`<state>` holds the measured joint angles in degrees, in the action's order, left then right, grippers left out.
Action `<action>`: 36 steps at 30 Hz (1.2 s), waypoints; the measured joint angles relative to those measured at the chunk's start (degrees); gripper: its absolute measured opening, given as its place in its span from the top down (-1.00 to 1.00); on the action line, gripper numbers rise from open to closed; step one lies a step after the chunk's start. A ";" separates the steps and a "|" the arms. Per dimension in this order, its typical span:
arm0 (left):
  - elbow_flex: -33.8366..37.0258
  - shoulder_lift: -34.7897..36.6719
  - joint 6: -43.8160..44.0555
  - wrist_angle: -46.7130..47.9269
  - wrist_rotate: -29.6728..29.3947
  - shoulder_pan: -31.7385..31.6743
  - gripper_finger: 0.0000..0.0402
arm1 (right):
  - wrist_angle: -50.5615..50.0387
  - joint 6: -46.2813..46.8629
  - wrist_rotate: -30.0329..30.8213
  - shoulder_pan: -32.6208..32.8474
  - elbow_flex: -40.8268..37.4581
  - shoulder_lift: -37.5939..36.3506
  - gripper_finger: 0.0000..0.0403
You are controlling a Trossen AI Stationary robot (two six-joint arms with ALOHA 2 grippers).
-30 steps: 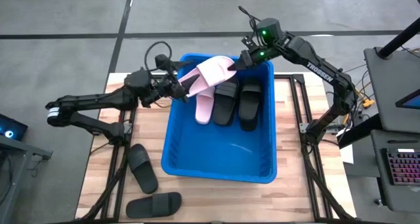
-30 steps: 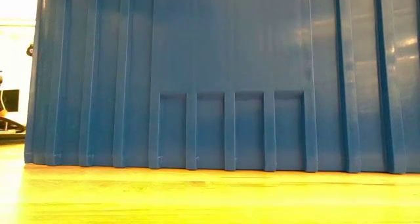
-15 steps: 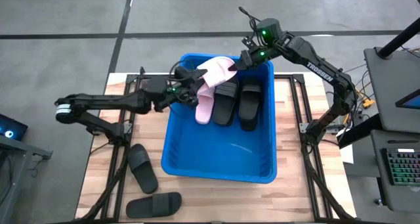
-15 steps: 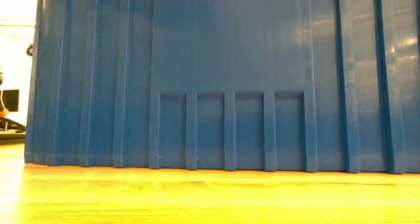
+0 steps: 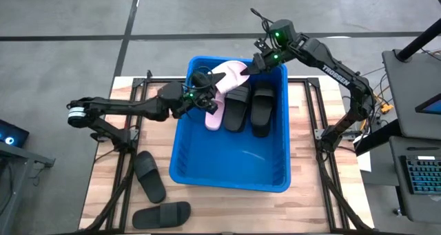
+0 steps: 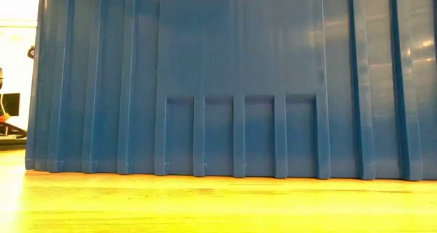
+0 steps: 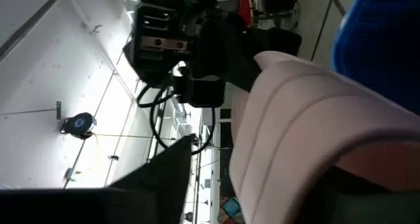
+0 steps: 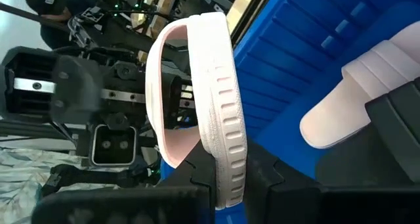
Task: Pick and place slides into bin
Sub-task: Put the pink slide into the blue bin
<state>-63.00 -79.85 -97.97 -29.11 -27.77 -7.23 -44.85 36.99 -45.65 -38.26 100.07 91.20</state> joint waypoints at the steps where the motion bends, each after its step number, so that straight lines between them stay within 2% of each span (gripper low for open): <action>1: -0.12 -0.26 0.00 0.16 -0.28 0.09 0.16 | -0.01 -0.07 -0.18 0.00 0.00 0.00 0.85; 6: -1.56 -2.69 0.08 0.10 -6.21 0.37 0.82 | 0.12 -1.53 -0.77 0.10 0.02 0.00 0.85; 8: -2.00 -3.69 0.72 -0.23 -9.09 0.41 0.94 | 0.14 -2.92 -0.44 0.12 0.02 0.00 0.85; 11: -2.61 -4.48 1.26 -0.30 -11.33 0.49 0.97 | 0.13 -4.01 -0.13 0.13 0.02 0.00 0.82; 15: -3.11 -4.55 2.35 -0.23 -12.13 0.59 0.99 | 0.71 -4.27 0.12 0.04 0.04 -0.08 0.61; 23: -5.83 -4.45 16.88 -0.92 -20.56 0.87 1.00 | 1.11 -8.00 0.13 -5.42 0.98 -2.03 0.27; 26: -5.97 -5.68 19.77 -0.66 -23.88 1.24 1.00 | 1.34 -8.93 0.81 -8.29 2.54 -2.62 0.22; 30: -5.95 -8.81 21.22 -0.37 -31.08 2.03 1.00 | 2.54 -9.35 0.71 -10.29 4.26 -3.15 0.19; 33: -5.95 -11.59 21.28 -0.61 -37.19 2.97 1.00 | 2.21 -10.77 0.77 -10.78 5.31 -3.10 0.21; 36: -5.86 -14.31 22.17 -0.24 -40.86 3.37 1.00 | 2.41 -11.59 0.79 -10.81 5.88 -3.15 0.23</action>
<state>-68.86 -94.16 -75.80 -29.34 -68.63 -3.86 -42.44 25.40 -44.86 -49.07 105.95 88.05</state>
